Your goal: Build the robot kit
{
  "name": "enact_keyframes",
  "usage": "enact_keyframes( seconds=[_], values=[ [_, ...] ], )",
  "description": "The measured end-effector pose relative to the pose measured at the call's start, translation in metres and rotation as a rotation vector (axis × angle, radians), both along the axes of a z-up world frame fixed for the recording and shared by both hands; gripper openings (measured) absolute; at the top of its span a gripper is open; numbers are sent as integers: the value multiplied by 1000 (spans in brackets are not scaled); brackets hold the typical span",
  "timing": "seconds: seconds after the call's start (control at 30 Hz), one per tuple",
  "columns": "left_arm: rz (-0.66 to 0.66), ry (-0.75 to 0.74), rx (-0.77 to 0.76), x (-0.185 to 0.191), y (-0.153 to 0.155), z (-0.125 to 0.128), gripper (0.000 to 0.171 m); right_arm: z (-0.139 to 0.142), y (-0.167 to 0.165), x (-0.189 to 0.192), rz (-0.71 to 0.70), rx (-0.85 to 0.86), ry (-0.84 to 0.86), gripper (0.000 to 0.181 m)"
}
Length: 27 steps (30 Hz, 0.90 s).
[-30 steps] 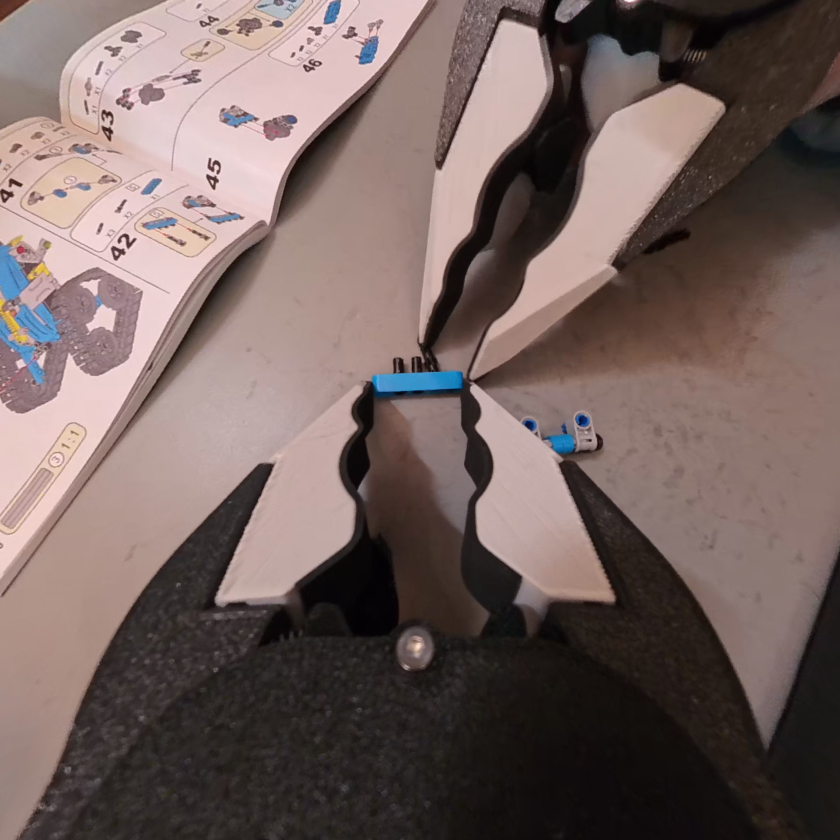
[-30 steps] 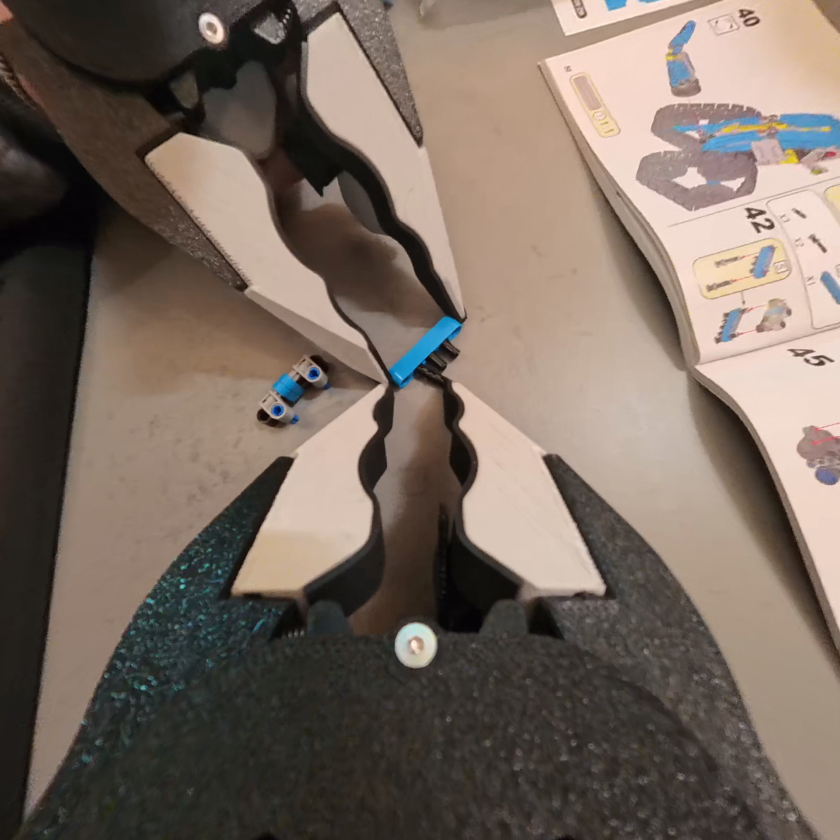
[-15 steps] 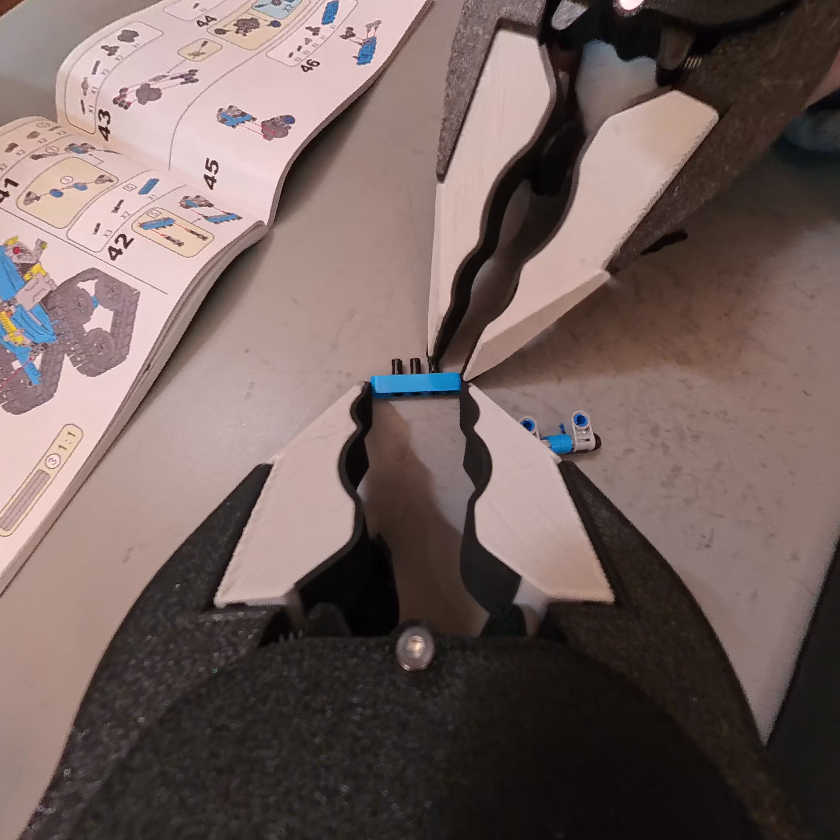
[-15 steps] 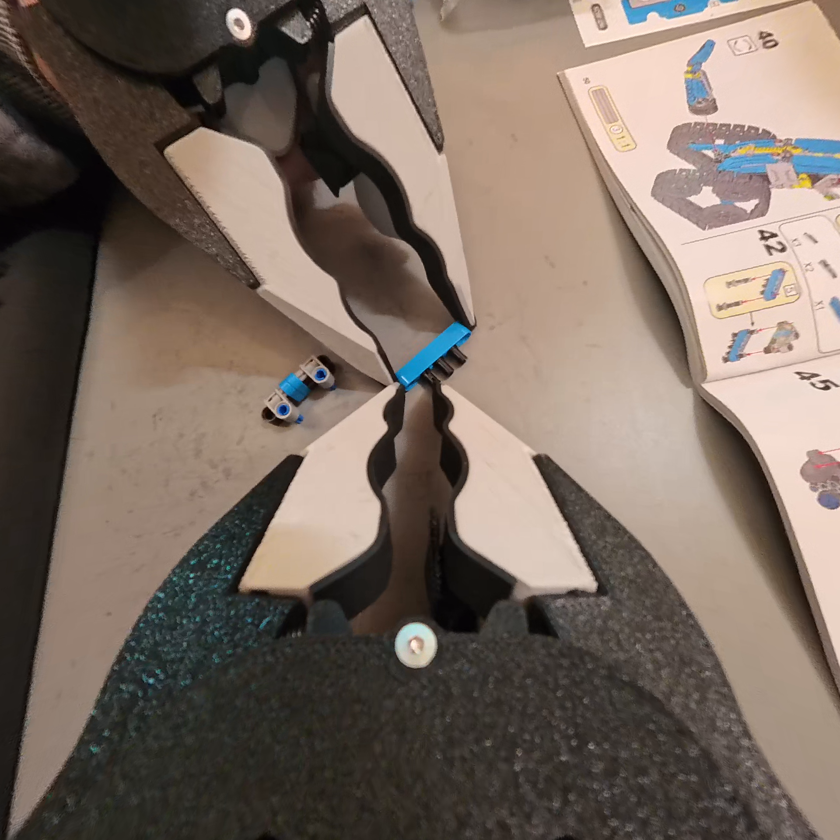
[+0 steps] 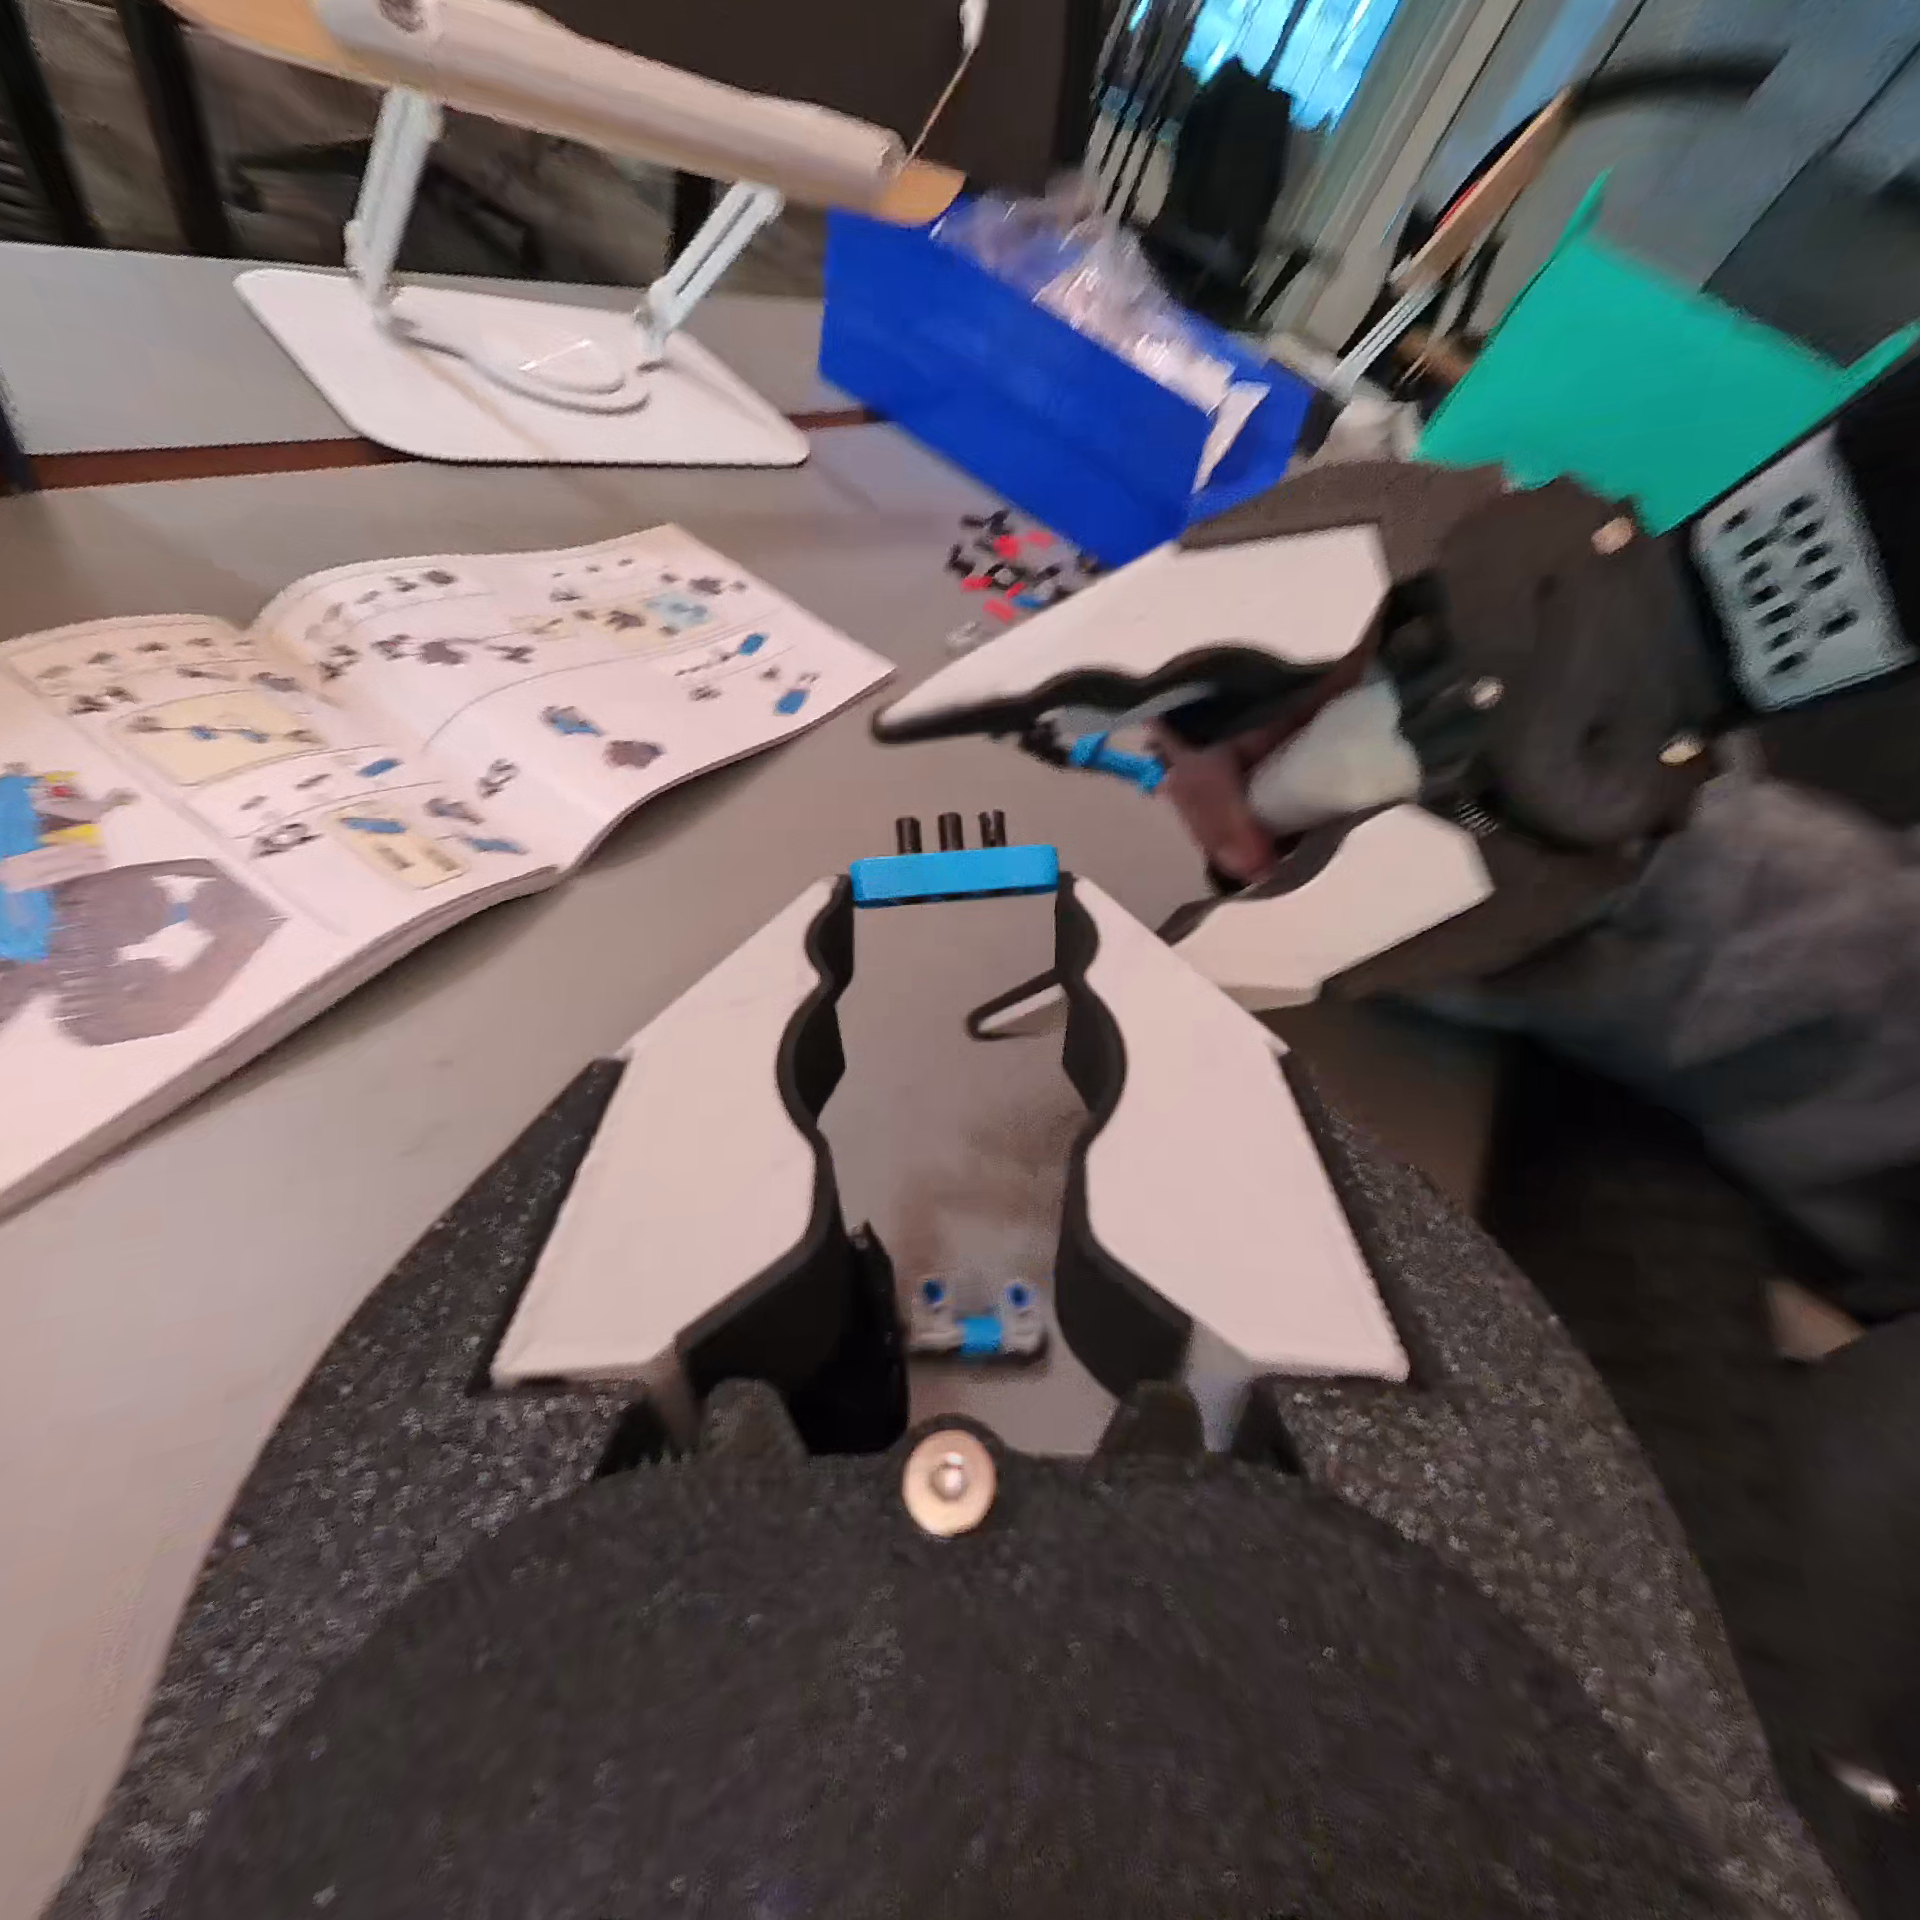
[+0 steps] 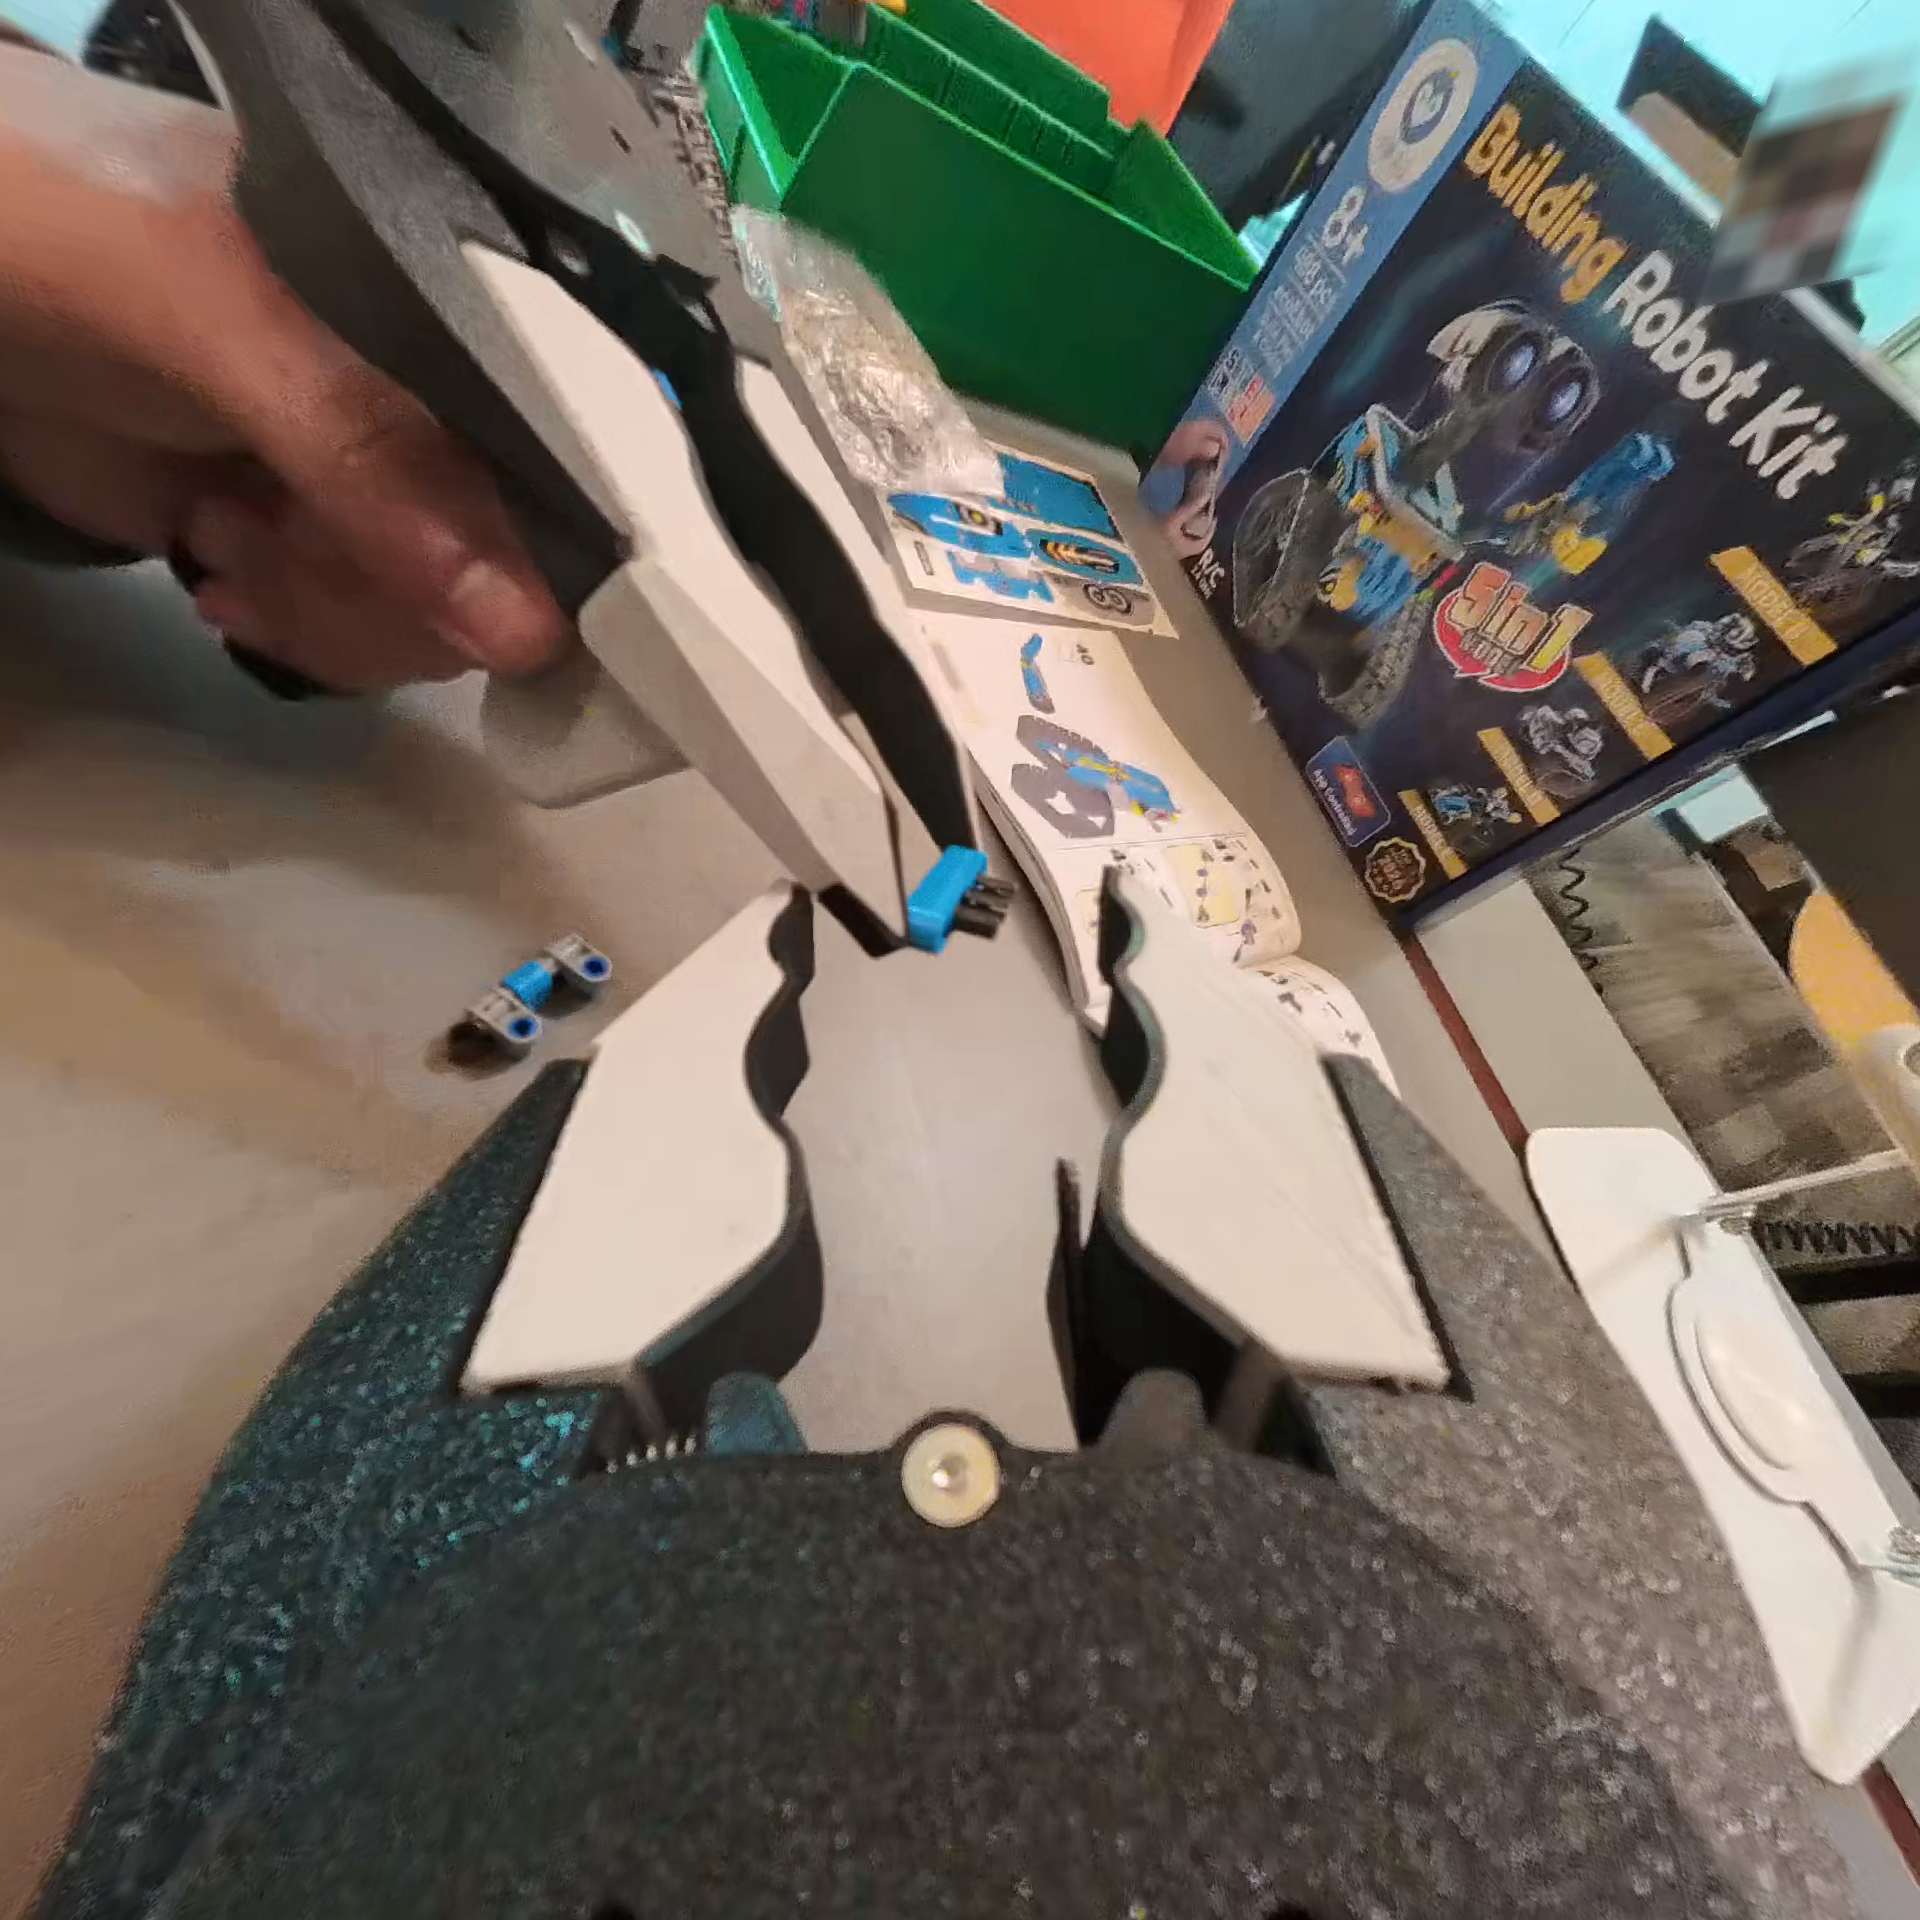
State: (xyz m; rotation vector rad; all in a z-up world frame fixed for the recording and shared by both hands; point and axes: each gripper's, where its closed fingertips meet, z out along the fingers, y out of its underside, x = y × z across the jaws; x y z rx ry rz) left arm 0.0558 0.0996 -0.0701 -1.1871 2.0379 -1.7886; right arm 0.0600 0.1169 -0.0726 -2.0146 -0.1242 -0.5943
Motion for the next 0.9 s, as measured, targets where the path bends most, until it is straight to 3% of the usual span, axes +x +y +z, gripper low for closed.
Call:
enact_keyframes(
  seconds=[0.07, 0.13, 0.27, 0.33, 0.5, 0.63, 0.77, 0.9],
  values=[
    [-11, 20, -61, -3, -6, 3, 38, -3, 0, -2, 2, -18, 10, 50],
    [-19, 19, -58, -4, -8, 2, 39, -1, 1, -5, 12, -9, -11, 32],
    [-2, 28, -71, -2, -6, 0, 38, -6, 1, -3, -5, -67, -27, 24],
    [-7, 41, -102, -3, -6, 1, 37, -7, -1, -1, -4, -90, -95, 7],
    [-9, 44, -101, -1, -4, -1, 37, -10, 1, 0, -14, -79, -60, 9],
    [-17, 84, -130, 0, 3, -6, 37, -16, -4, -4, 23, -105, -73, 27],
    [-143, 179, -272, -11, -5, -5, 38, -16, -12, -11, 102, -101, 8, 31],
    [-299, 279, -505, -27, -16, 15, 38, -9, -16, -26, 224, -41, 88, 25]
  ],
)
